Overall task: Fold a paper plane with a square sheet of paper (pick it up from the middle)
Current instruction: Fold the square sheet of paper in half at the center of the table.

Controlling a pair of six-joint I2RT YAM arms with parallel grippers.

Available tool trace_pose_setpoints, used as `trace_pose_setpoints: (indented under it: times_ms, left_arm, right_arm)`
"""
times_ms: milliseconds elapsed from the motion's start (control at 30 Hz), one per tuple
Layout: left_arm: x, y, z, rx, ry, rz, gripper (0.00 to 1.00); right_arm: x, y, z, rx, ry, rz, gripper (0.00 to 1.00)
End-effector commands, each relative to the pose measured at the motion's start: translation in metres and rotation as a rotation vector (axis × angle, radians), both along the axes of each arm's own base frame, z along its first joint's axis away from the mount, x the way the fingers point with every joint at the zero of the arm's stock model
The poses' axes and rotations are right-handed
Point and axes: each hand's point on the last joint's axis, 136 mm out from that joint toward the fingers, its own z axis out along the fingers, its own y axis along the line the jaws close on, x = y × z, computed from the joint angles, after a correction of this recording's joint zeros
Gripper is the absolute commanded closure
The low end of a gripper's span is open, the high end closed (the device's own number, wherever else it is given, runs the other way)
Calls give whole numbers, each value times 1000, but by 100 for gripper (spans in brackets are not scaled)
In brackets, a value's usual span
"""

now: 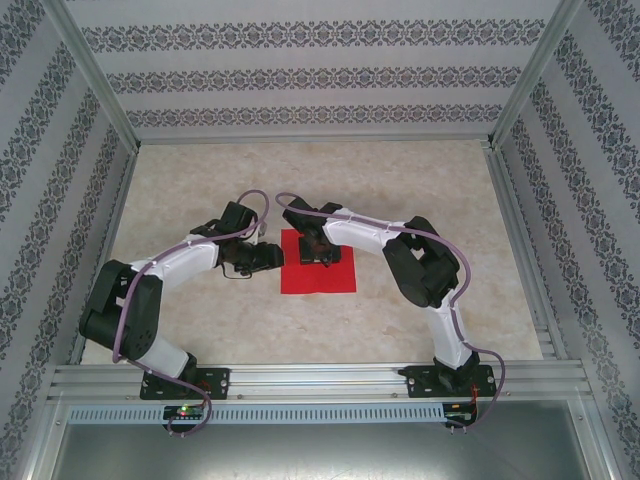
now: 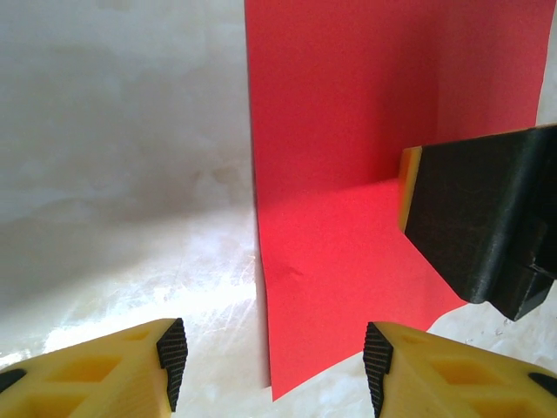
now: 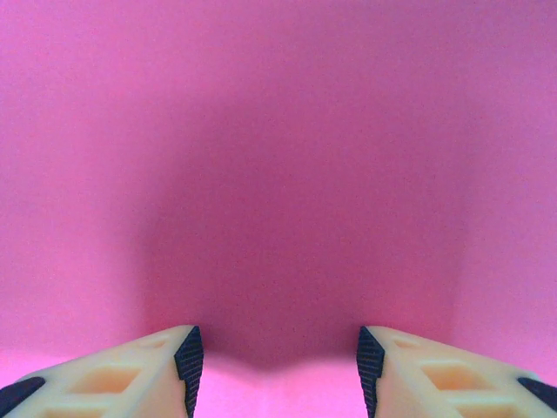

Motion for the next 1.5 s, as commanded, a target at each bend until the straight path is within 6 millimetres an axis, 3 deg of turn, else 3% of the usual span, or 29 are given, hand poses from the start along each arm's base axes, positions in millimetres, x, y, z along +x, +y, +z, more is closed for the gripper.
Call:
trace_pose_setpoints:
  times_ms: [0, 133, 400, 667, 833, 1200, 1467]
  left_arm:
    - [3, 10, 11, 17, -32, 6, 41]
    - [3, 15, 14, 8, -40, 26, 40]
    - [-1, 16, 18, -59, -33, 54, 33]
    - [-5, 18, 18, -61, -30, 51, 28]
    - [-4, 16, 18, -72, -27, 44, 28]
    - [0, 14, 28, -91, -52, 48, 28]
    - [2, 13, 32, -97, -60, 43, 29]
  right_arm:
    - [1, 10, 14, 31, -39, 2, 46]
    - [2, 9, 8, 10, -31, -5, 44]
    - [-9, 2, -31, -103, 50, 13, 45]
    - [-19, -8, -52, -165, 89, 16, 52]
    - [-11, 4, -33, -104, 42, 23, 57]
    - [9, 16, 37, -4, -113, 33, 75]
    - [8, 22, 52, 68, -137, 40, 85]
